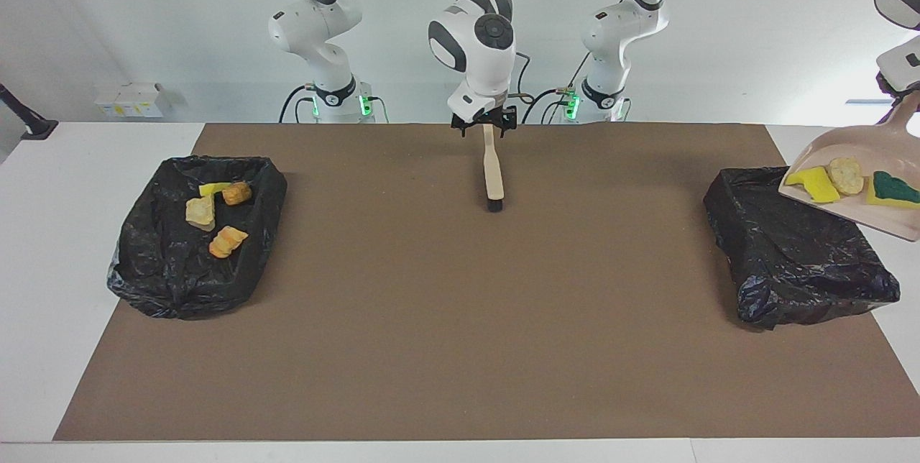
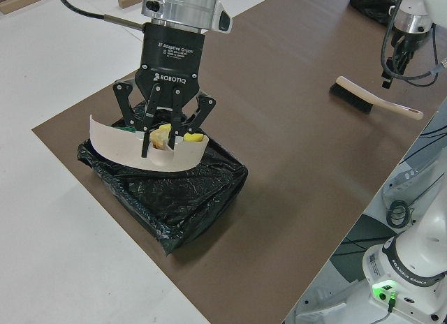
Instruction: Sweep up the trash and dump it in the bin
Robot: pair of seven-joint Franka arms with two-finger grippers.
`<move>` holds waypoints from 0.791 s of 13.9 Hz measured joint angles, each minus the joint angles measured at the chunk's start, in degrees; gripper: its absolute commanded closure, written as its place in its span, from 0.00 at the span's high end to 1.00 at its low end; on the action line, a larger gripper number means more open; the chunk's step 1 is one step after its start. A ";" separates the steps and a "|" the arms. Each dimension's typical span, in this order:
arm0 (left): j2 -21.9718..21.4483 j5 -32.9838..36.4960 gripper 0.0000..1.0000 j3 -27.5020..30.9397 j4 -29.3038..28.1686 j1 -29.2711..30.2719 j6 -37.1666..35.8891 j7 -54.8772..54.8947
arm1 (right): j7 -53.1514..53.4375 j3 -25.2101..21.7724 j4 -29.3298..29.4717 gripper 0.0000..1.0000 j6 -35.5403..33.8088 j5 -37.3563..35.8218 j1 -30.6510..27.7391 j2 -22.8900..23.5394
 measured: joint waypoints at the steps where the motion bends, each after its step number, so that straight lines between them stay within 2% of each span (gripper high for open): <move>1: 0.09 1.61 0.00 -0.04 -0.01 -0.31 0.79 0.08 | -2.24 -0.02 0.98 1.00 -2.62 -0.06 -1.39 -1.31; 4: 0.52 5.63 0.00 -0.03 -0.05 -1.38 2.94 0.46 | -10.29 -0.16 5.70 1.00 -11.70 -0.31 -6.40 -3.54; 7: 1.18 10.86 0.00 -0.07 -0.76 -3.03 3.75 1.44 | -17.17 -0.35 12.02 1.00 -20.34 -2.21 -11.77 -3.78; 11: 1.99 15.70 0.00 -0.05 -1.16 -4.59 3.38 1.73 | -29.44 -0.99 18.57 1.00 -27.70 -4.48 -19.13 -3.80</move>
